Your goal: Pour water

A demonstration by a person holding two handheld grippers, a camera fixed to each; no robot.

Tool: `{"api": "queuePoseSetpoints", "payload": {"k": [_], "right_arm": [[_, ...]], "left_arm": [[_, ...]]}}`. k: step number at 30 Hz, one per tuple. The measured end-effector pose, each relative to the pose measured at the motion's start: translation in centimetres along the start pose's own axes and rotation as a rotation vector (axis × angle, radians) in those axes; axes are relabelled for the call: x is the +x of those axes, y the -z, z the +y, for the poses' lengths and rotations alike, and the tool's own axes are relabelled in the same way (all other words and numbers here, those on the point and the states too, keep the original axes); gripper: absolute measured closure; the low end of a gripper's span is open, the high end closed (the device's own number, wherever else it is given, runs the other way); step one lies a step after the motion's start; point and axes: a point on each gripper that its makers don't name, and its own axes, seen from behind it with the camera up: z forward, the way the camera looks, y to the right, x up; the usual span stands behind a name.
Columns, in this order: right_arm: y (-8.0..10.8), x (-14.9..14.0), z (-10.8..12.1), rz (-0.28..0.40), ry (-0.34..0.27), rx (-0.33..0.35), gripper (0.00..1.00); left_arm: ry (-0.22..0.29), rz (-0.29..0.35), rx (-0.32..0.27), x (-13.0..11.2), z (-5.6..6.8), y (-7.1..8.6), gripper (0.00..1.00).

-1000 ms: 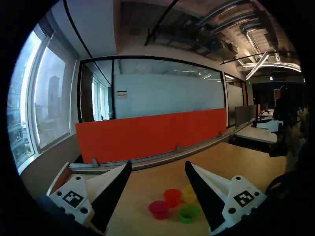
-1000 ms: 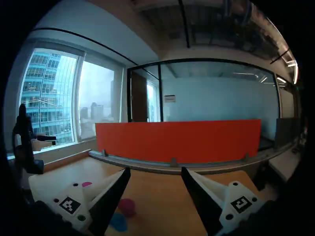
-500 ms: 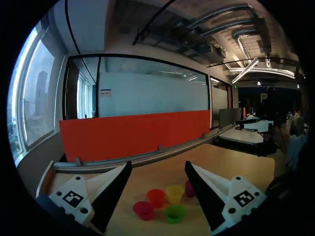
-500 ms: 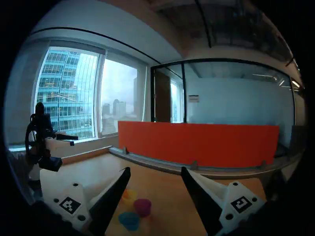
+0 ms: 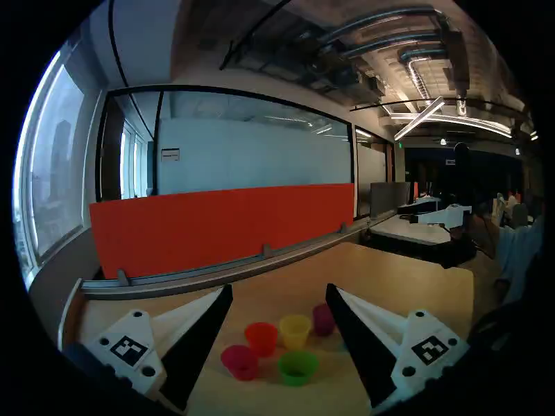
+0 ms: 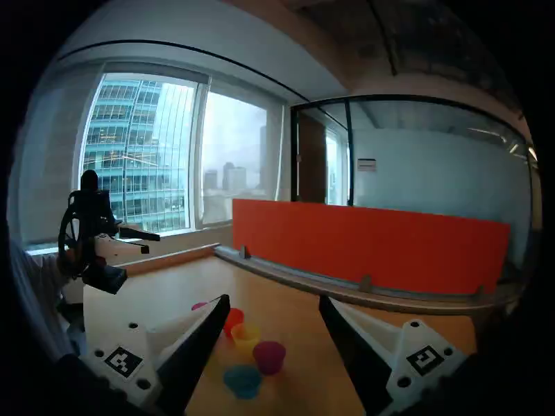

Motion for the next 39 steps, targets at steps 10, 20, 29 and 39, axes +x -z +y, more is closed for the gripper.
{"api": "queuePoseSetpoints", "payload": {"k": [10,20,29,39], "right_arm": [[-0.5,-3.4,-1.1,-0.084,0.064,0.039,0.01],[-0.8,-6.2,-2.5,-0.146,0.08,0.085,0.0],[-1.4,-8.9,-2.6,-0.197,0.084,0.102,0.0],[-2.1,-11.9,-3.0,-0.245,0.082,0.126,0.0]], "left_arm": [[0.005,-0.026,-0.03,-2.3,0.2,-0.2,0.0],[-0.012,-0.071,-0.057,-5.3,0.7,-0.6,0.0],[-0.009,-0.095,-0.083,-7.5,1.1,-1.0,0.0],[-0.004,-0.142,-0.112,-10.5,1.8,-1.4,0.0]]}}
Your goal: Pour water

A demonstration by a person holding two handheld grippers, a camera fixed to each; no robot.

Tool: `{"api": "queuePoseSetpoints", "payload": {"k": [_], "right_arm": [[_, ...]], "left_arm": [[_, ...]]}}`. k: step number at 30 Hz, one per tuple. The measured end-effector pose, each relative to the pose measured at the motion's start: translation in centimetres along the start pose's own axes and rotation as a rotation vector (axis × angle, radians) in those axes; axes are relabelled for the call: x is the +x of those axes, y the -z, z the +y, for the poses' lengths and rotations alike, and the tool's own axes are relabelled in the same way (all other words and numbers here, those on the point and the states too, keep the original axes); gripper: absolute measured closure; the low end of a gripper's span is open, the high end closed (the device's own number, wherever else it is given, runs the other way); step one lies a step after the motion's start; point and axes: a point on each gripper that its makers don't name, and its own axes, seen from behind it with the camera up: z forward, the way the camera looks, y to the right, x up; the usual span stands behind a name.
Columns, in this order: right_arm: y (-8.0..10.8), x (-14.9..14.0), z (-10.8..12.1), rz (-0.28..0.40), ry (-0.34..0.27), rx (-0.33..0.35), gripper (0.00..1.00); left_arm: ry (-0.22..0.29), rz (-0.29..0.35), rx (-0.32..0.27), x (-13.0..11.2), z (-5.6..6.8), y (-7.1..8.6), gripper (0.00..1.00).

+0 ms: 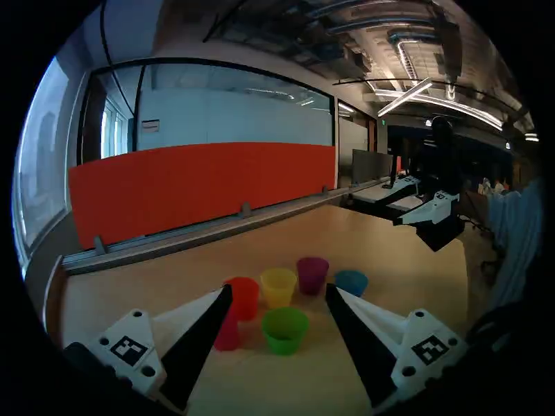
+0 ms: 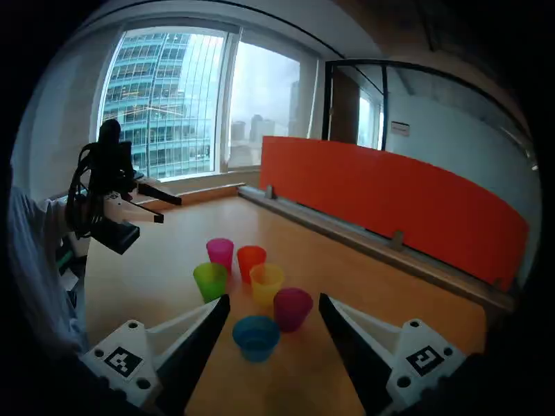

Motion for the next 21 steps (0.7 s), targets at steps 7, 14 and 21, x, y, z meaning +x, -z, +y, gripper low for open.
{"api": "queuePoseSetpoints", "payload": {"k": [7,14,21], "right_arm": [[-1.0,-1.9,-0.4,-0.035,0.0,0.021,0.0],[-1.9,-3.8,-0.8,-0.068,0.01,0.035,0.0],[-2.6,-5.3,-1.0,-0.096,0.006,0.046,0.0]], "left_arm": [[-0.004,-0.031,-0.024,-1.6,0.4,-0.8,0.0],[-0.013,-0.069,-0.029,-3.7,0.3,-1.5,0.0],[-0.01,-0.11,-0.044,-5.8,0.6,-2.2,0.0]]}}
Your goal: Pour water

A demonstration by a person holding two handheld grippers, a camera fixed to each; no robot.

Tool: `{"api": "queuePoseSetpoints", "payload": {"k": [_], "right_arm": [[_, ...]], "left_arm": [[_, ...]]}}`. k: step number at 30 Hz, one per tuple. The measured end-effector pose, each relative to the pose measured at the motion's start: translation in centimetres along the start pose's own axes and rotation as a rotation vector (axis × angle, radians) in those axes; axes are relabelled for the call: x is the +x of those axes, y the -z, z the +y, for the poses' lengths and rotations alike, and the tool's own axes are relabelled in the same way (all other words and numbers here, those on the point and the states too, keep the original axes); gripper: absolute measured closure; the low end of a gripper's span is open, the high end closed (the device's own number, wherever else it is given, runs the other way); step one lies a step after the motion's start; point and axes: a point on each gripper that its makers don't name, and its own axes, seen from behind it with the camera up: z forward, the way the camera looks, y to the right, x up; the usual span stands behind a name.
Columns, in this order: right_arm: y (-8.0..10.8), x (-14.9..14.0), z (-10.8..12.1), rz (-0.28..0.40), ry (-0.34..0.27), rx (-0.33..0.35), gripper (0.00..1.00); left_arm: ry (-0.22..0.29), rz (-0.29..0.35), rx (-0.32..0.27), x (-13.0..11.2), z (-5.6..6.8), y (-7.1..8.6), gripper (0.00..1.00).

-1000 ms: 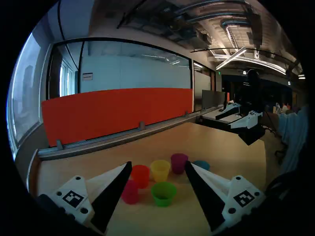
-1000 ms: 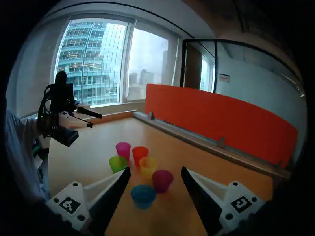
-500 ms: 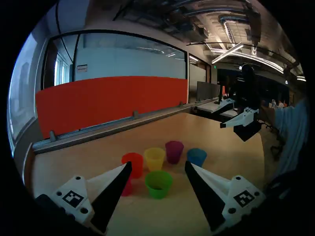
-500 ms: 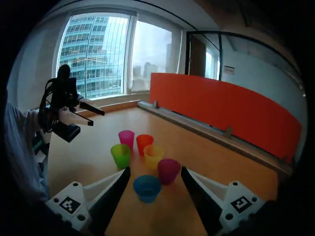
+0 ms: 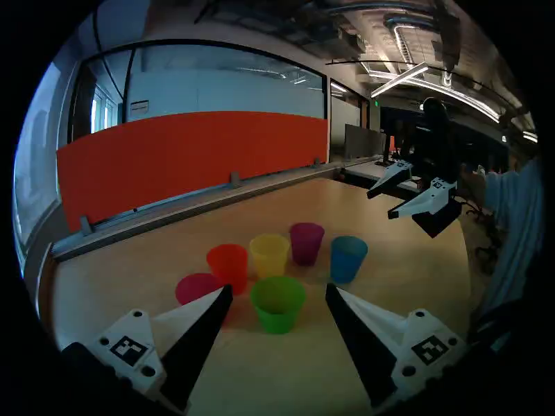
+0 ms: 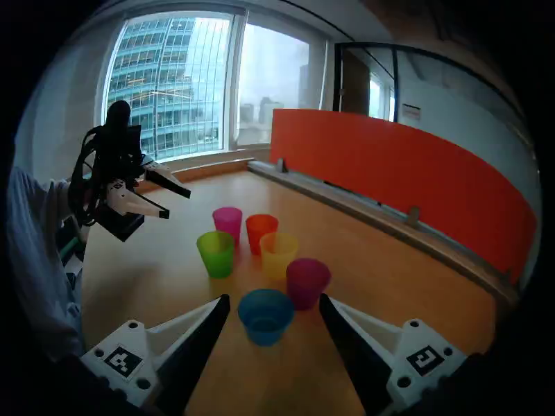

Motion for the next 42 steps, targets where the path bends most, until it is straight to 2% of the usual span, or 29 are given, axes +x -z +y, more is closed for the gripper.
{"api": "queuePoseSetpoints", "payload": {"k": [8,20,32,42], "right_arm": [[-1.3,-1.6,-0.3,-0.035,0.006,0.011,0.0],[-3.1,-4.4,-0.9,-0.092,0.016,0.033,0.0],[-4.7,-6.3,-1.4,-0.131,0.023,0.049,0.0],[-5.8,-7.2,-1.4,-0.147,0.02,0.056,0.0]], "left_arm": [[-0.003,-0.056,-0.014,-2.3,0.2,-1.3,0.0],[-0.039,-0.135,-0.034,-5.5,0.4,-3.1,0.0],[-0.059,-0.192,-0.037,-7.0,0.0,-4.9,0.0],[-0.069,-0.218,-0.064,-7.5,0.6,-6.5,0.0]]}}
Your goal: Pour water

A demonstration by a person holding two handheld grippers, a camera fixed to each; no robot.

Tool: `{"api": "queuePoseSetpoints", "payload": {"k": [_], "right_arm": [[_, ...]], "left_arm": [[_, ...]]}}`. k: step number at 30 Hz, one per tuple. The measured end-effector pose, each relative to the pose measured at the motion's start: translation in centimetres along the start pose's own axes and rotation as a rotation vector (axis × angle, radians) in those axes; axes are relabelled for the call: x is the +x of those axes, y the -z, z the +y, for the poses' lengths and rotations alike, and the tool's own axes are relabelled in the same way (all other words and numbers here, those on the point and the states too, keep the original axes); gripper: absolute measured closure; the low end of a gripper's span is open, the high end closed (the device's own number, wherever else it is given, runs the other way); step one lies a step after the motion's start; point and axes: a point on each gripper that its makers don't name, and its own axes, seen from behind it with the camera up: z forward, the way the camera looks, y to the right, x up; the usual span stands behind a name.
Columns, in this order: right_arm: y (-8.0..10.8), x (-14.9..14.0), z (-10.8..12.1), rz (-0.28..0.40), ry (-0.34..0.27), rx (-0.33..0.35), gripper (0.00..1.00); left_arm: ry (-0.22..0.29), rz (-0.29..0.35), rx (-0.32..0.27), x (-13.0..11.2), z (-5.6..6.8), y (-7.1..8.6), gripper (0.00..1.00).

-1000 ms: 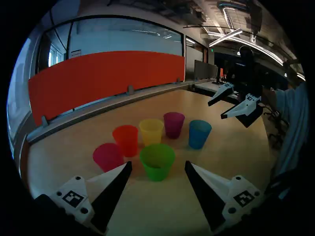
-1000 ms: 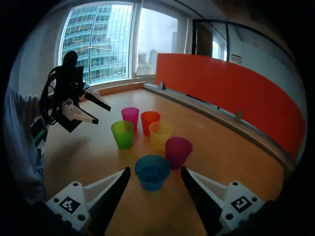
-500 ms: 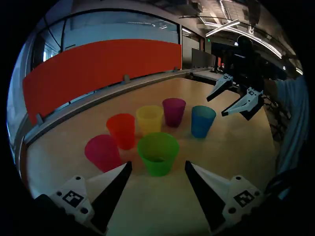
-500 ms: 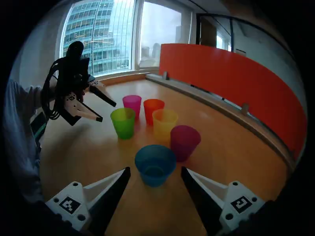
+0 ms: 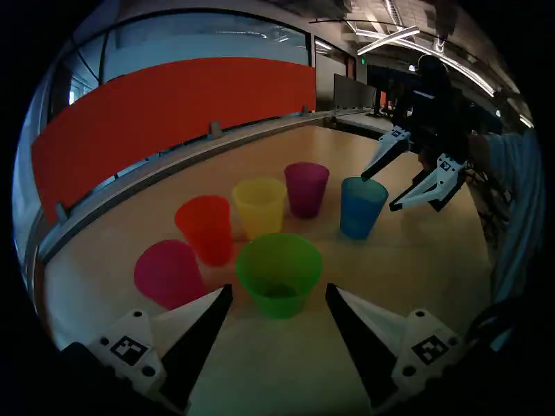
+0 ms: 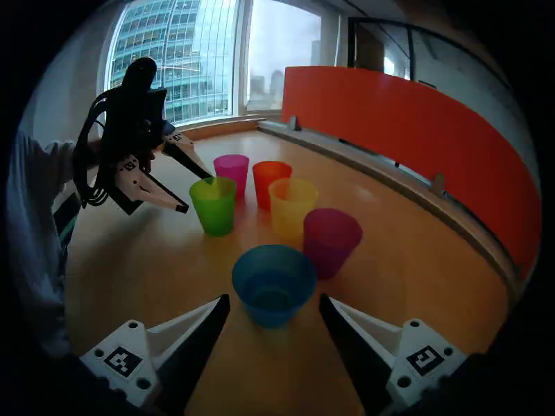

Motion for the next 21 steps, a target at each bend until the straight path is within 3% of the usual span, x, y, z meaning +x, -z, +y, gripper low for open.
{"api": "queuePoseSetpoints", "payload": {"k": [21], "right_arm": [[-1.3,0.4,-0.4,0.006,0.003,0.022,0.0]], "left_arm": [[0.002,-0.006,-0.019,1.0,0.0,-2.4,0.0]]}}
